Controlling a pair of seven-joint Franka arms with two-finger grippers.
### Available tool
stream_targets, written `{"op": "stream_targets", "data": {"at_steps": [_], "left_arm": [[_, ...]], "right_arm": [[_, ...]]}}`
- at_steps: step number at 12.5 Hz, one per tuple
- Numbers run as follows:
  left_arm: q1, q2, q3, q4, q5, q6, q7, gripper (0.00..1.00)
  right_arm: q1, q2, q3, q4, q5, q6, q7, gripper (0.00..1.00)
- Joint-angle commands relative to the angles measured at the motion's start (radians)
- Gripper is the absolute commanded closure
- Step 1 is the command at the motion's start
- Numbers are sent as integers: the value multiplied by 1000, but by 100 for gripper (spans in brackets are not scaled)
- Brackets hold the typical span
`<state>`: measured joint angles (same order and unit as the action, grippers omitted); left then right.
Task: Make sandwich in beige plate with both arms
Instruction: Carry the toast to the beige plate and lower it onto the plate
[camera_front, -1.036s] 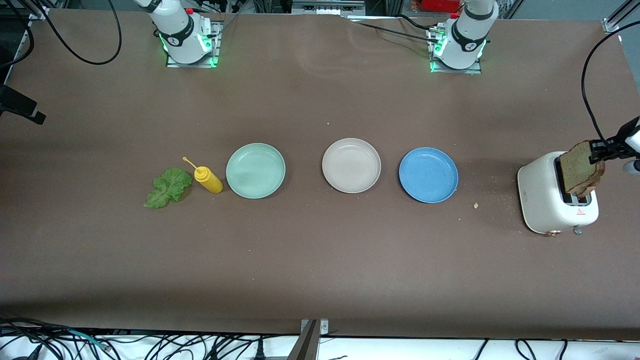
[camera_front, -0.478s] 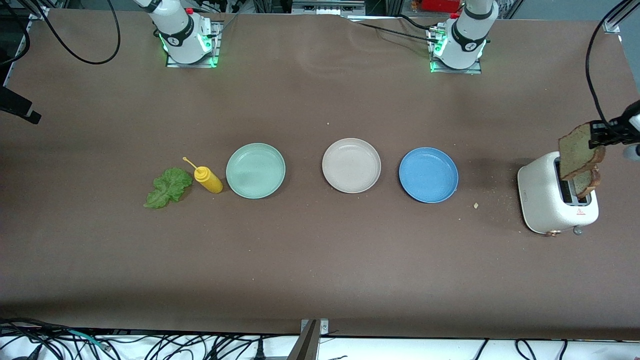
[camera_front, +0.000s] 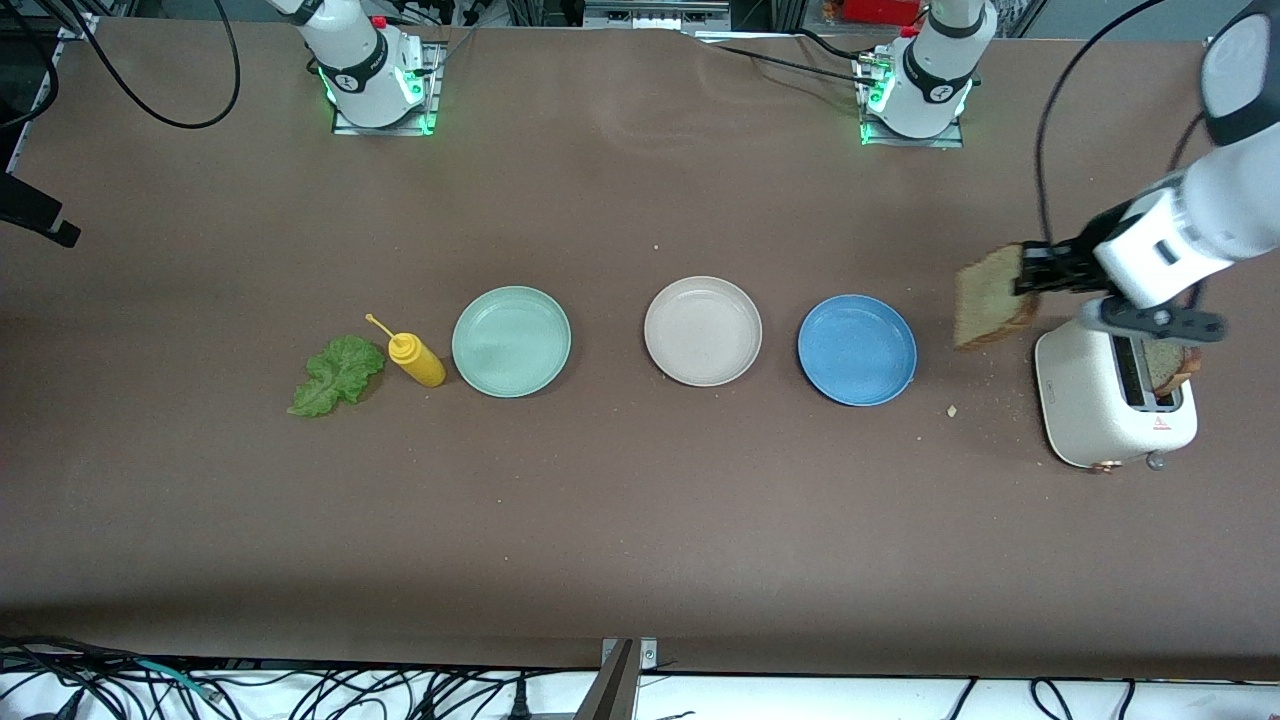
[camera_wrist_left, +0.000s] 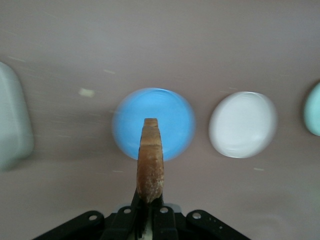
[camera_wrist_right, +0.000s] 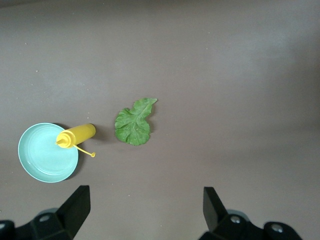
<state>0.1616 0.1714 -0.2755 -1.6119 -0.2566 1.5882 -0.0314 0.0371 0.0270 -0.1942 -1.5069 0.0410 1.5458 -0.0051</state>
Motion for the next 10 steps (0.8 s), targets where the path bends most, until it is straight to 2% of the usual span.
{"op": "stream_targets", "data": {"at_steps": [1,3,6,10], "left_arm": [[-42,137,-5,33,-189,30,-33,100],[-101,197,-5,29,-321,128,-35,100],[-172,313,-8,20,-449,170,-7,100],[-201,396,-11,-34,-578,311,171,100]], "right_arm": [[-8,-7,-28,16,20,-26,-12,0],[-8,-9,-34,17,19,-35,-12,0],[-8,-9,-48,17,19,-35,-12,0],[-8,-7,-47,17,19,-26,-12,0]]}}
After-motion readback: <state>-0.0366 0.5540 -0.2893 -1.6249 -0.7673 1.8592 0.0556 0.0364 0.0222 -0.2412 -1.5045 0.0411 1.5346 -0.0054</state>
